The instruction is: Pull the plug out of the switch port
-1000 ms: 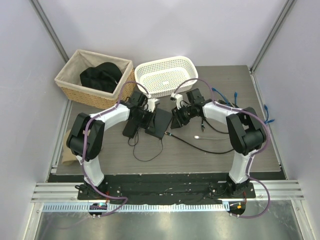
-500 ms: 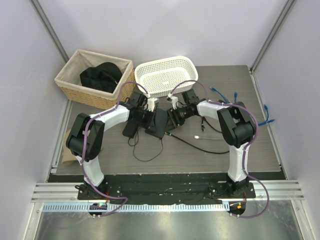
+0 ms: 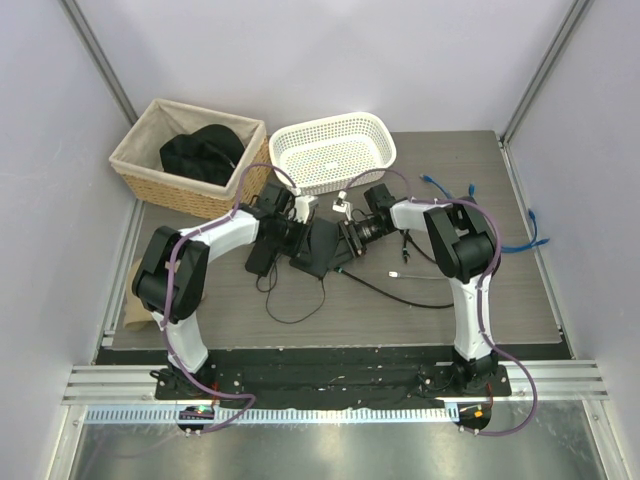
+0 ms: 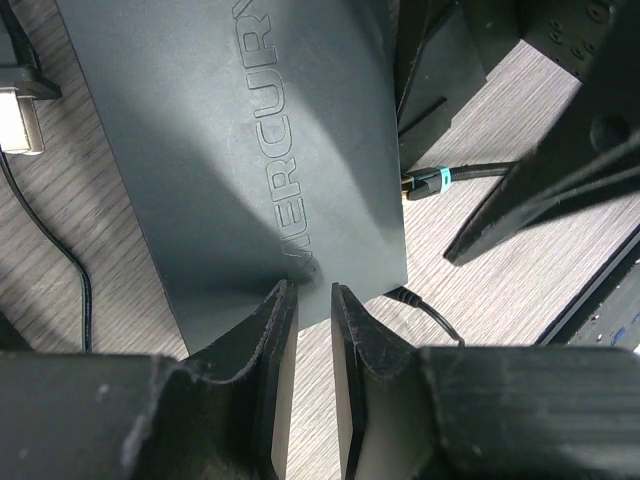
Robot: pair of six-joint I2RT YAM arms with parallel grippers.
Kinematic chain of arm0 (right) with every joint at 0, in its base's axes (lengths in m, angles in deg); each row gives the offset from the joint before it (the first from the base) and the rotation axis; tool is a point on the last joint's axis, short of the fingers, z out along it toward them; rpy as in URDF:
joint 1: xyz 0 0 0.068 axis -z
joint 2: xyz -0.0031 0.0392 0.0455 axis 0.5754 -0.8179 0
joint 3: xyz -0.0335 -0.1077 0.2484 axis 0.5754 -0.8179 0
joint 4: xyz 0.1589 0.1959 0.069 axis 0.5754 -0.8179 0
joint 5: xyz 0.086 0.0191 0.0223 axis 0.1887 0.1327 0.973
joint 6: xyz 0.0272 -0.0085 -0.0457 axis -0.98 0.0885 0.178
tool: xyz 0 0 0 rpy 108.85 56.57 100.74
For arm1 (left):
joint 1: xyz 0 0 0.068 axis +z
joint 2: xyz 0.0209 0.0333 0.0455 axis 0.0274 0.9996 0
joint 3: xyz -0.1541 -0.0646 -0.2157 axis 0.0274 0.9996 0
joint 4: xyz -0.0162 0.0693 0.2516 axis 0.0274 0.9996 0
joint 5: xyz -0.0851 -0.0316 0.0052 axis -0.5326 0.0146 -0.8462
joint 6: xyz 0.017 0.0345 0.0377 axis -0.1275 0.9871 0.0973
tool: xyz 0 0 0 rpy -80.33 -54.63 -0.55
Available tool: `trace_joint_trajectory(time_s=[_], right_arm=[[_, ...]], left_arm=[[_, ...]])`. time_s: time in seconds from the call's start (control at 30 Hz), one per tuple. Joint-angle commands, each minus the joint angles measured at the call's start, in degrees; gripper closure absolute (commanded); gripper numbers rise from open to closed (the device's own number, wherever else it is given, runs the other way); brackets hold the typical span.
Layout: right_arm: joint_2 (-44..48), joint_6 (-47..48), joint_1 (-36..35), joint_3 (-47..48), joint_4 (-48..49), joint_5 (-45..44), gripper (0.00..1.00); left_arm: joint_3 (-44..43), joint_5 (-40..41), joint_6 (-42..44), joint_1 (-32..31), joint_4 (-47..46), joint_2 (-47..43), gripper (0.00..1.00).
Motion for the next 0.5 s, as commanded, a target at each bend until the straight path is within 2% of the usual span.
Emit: trace_joint_trajectory(time_s=[0.0, 0.1, 0.3, 0.37, 0.47], right_arm=[[-5.80, 3.79, -0.20, -1.61, -6.72, -5.38, 0.42], [-6.77, 3.71, -0.20, -1.70, -7.07, -6.86, 0.41], [-8.88, -2.53, -0.20, -1.88, -3.91, -14.24, 0.43], [-8.62, -3.32, -0.29, -2.05, -3.65, -15.22, 0.46], [-8.01, -4.55, -0.29, -2.49, -2.77, -17.15, 0.59]], left_arm=[[0.96, 3.20, 1.22, -0.22, 1.01, 1.66, 0.75], [0.69, 3.29, 1.40, -0.13, 1.01, 2.19, 0.75], [-0.01, 3.38, 1.40, -0.13, 1.19, 3.24, 0.75], [-0.19, 3.38, 1.49, -0.22, 1.27, 3.24, 0.75], [-0.19, 3.46, 1.31, -0.13, 1.10, 3.33, 0.75]])
